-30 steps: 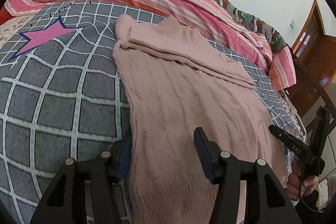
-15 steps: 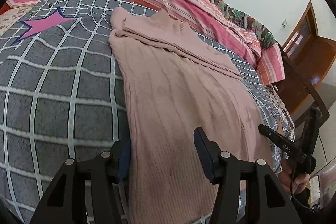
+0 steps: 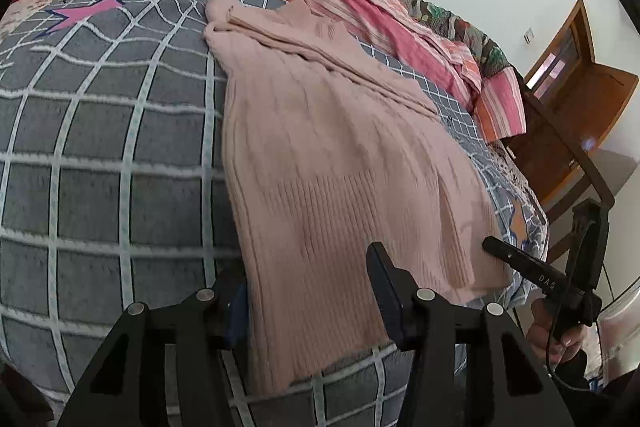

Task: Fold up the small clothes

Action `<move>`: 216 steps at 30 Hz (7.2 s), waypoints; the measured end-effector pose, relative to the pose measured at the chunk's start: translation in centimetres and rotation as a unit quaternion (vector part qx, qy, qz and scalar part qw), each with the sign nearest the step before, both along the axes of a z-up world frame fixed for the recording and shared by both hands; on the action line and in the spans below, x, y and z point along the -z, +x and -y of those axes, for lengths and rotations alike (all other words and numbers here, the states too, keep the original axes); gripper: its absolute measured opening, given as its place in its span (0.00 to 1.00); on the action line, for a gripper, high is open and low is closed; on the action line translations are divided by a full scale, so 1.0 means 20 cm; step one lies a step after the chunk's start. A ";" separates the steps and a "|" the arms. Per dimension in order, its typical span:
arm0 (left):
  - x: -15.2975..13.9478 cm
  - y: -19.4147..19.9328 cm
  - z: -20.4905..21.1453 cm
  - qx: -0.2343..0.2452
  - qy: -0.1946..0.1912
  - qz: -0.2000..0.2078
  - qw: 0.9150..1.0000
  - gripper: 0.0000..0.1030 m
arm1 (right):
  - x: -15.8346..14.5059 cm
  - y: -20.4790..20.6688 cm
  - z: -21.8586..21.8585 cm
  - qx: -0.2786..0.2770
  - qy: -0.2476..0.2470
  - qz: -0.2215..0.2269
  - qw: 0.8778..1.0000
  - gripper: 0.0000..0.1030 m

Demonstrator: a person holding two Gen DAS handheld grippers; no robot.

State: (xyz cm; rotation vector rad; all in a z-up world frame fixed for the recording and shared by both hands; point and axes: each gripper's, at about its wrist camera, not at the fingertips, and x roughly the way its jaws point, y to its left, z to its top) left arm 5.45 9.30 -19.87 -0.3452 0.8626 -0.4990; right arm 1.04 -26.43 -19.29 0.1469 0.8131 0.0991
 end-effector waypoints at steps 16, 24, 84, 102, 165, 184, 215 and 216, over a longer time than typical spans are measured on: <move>0.04 -0.11 -0.02 0.005 -0.009 -0.015 1.000 0.18 | 0.07 -0.10 -0.03 -0.018 0.025 -0.014 0.999 0.22; -0.01 -0.13 -0.05 -0.015 -0.005 0.015 1.000 0.06 | 0.03 -0.13 -0.05 -0.021 0.026 0.014 0.999 0.05; -0.16 -0.11 -0.17 -0.062 -0.079 0.039 0.994 0.07 | -0.13 -0.13 0.13 0.003 0.119 0.057 0.991 0.05; -0.55 0.07 -0.07 -0.095 0.003 0.133 0.987 0.07 | -0.48 0.09 0.13 0.023 0.129 0.130 0.983 0.05; -0.27 1.44 0.10 -0.154 0.028 0.063 0.986 0.54 | -0.33 1.54 0.02 0.051 0.071 0.101 0.991 0.43; -0.37 0.85 0.18 -0.106 0.066 0.064 0.990 0.63 | -0.30 0.88 0.04 0.021 0.007 0.048 0.999 0.54; -0.12 0.93 0.06 -0.116 -0.064 -0.038 0.990 0.63 | -0.11 1.03 0.10 0.051 0.167 -0.023 0.984 0.56; -0.12 0.95 0.06 -0.120 -0.063 -0.040 0.990 0.63 | -0.11 1.04 0.11 0.053 0.172 -0.025 0.983 0.56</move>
